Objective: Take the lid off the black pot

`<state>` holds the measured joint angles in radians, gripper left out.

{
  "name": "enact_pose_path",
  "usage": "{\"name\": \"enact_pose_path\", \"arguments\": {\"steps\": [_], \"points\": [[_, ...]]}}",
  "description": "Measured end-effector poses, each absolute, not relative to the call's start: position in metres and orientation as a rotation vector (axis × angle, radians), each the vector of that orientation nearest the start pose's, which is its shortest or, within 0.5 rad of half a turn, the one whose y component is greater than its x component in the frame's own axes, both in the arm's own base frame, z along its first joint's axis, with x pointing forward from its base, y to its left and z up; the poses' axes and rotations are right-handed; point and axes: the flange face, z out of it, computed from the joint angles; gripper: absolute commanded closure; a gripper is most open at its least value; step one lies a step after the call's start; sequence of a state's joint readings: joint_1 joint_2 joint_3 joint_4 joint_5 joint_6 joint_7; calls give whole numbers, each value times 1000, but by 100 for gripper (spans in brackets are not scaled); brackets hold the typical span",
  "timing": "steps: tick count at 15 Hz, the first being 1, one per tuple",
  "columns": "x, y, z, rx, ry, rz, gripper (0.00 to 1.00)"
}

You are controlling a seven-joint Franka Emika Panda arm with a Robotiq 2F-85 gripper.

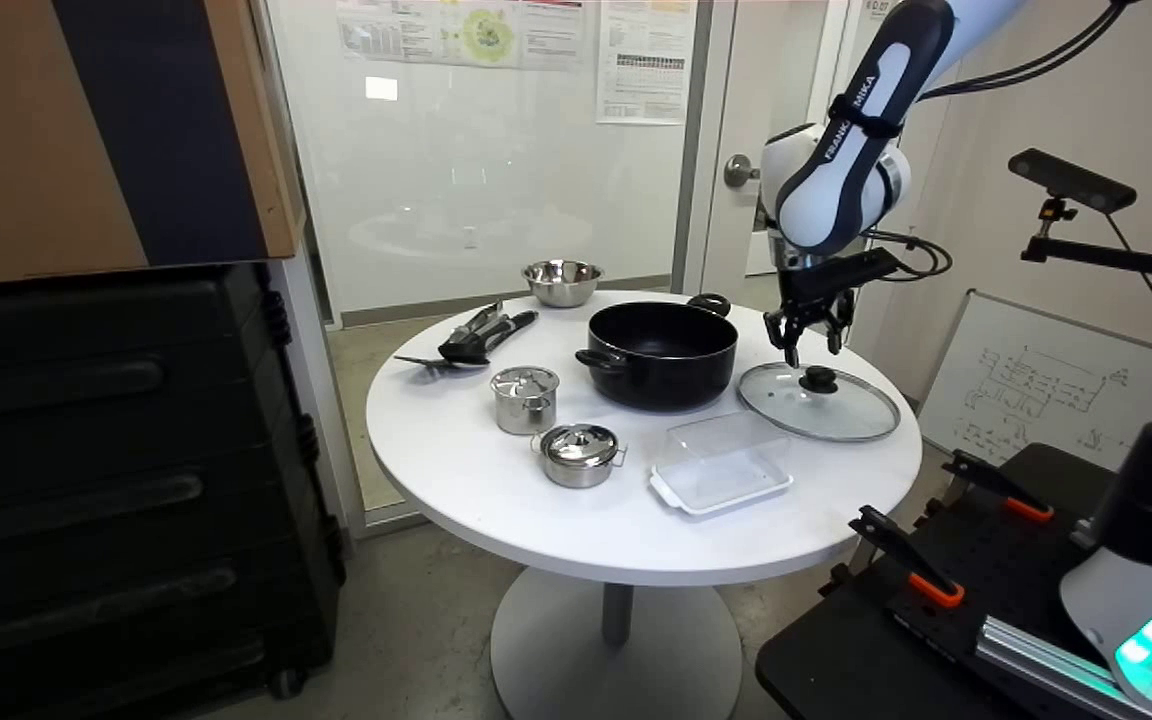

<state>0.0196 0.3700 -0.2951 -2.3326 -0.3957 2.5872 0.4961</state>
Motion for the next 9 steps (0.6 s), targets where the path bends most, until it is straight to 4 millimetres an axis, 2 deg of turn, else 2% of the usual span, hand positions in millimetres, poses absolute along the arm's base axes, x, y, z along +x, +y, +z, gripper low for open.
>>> {"name": "enact_pose_path", "arguments": {"steps": [6,8,9], "points": [[494,-138,182,-3376,715,107,0],[500,-133,195,-3360,722,58,0],[504,-128,208,-3348,718,17,0]]}}
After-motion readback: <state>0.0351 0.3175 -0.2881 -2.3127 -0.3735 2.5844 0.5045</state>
